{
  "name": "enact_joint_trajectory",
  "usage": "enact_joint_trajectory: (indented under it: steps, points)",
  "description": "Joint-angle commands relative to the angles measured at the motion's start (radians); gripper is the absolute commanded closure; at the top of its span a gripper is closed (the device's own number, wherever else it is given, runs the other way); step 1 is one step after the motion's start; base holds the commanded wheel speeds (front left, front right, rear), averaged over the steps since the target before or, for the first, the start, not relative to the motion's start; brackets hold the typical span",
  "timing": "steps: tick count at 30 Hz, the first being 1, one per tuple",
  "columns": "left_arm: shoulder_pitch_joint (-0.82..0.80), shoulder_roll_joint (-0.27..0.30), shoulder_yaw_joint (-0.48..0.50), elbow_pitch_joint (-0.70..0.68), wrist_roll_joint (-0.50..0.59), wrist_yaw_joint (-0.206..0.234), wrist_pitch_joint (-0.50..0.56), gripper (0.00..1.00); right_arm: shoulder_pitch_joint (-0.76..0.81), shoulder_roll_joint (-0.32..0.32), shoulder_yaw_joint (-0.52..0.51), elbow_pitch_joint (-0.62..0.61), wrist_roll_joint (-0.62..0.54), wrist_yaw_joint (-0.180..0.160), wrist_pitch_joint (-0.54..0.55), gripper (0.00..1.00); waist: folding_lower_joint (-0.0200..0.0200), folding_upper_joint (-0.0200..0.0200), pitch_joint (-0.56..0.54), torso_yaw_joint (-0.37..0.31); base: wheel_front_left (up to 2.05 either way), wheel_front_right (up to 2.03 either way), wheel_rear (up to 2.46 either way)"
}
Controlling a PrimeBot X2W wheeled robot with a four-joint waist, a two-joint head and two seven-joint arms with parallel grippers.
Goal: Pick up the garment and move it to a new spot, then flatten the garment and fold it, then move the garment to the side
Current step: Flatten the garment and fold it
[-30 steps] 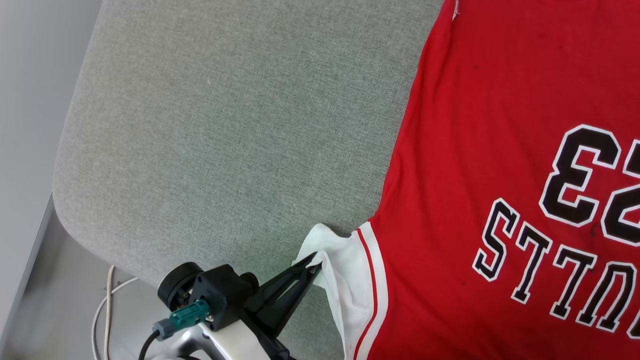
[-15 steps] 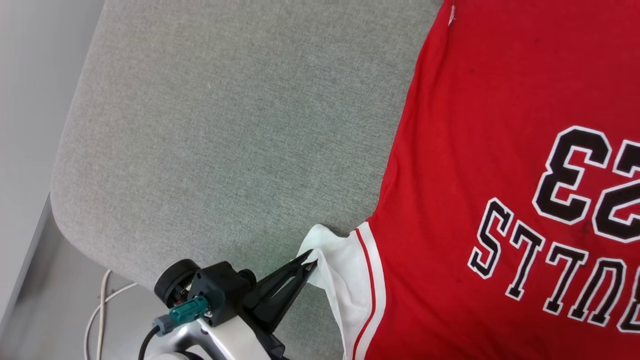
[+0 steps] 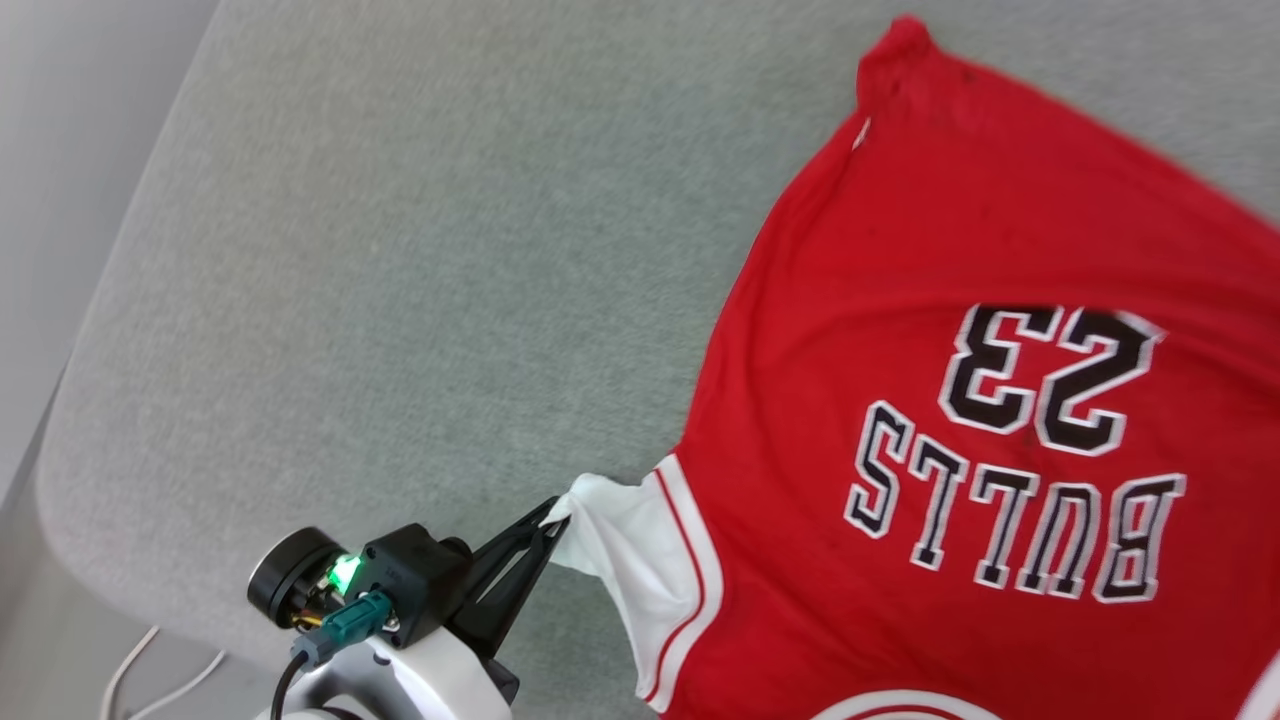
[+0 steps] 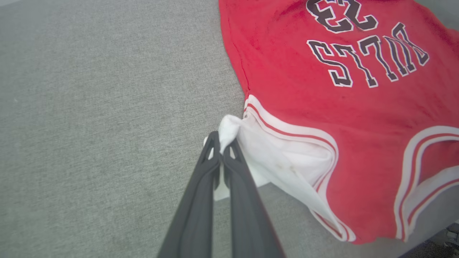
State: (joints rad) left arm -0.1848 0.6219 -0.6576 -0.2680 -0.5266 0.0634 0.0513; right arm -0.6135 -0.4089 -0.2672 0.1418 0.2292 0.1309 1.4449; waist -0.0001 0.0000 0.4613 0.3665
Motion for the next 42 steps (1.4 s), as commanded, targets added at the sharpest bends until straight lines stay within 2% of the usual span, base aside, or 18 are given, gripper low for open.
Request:
enact_joint_trajectory:
  steps: [1,13,22,23,30,35,37,42]
  points:
    - [0.005,0.004,0.005,0.001,-0.005,0.004,0.001,1.0,0.049,0.004,0.001,0.016,0.005,0.0,0.007,1.0,0.0001,0.0,-0.055,-0.053,0.0,0.0,0.0]
    - [0.104,0.03,0.039,0.038,-0.06,0.058,-0.012,1.0,0.376,0.022,0.044,-0.128,0.171,0.0,-0.046,1.0,0.0001,0.0,-0.217,-0.2,0.0,0.0,0.0]
    - [0.152,0.027,0.044,0.059,-0.086,0.08,-0.029,1.0,0.604,0.046,0.012,-0.212,0.243,0.0,-0.086,1.0,0.0001,0.0,-0.303,-0.261,0.0,0.0,0.0]
    - [0.166,0.028,0.044,0.063,-0.094,0.086,-0.031,1.0,0.677,0.058,0.008,-0.225,0.254,0.0,-0.094,1.0,0.0001,0.0,-0.322,-0.271,0.0,0.0,0.0]
    - [0.18,0.026,0.041,0.062,-0.102,0.086,-0.039,1.0,0.783,0.081,-0.001,-0.213,0.259,0.0,-0.142,1.0,0.0001,0.0,-0.343,-0.275,0.0,0.0,0.0]
    - [0.181,0.031,0.04,0.055,-0.102,0.087,-0.04,1.0,0.78,0.082,0.002,-0.204,0.269,0.0,-0.179,1.0,0.0001,0.0,-0.342,-0.272,0.0,0.0,0.0]
    - [0.178,0.033,0.04,0.052,-0.102,0.086,-0.041,1.0,0.762,0.071,-0.002,-0.2,0.258,0.0,-0.198,0.0,0.0001,0.0,-0.338,-0.268,0.0,0.0,0.0]
    - [0.158,0.034,0.035,0.047,-0.096,0.078,-0.037,1.0,0.702,0.055,0.02,-0.231,0.298,0.0,-0.208,0.0,0.0001,0.0,-0.328,-0.247,0.0,0.0,0.0]
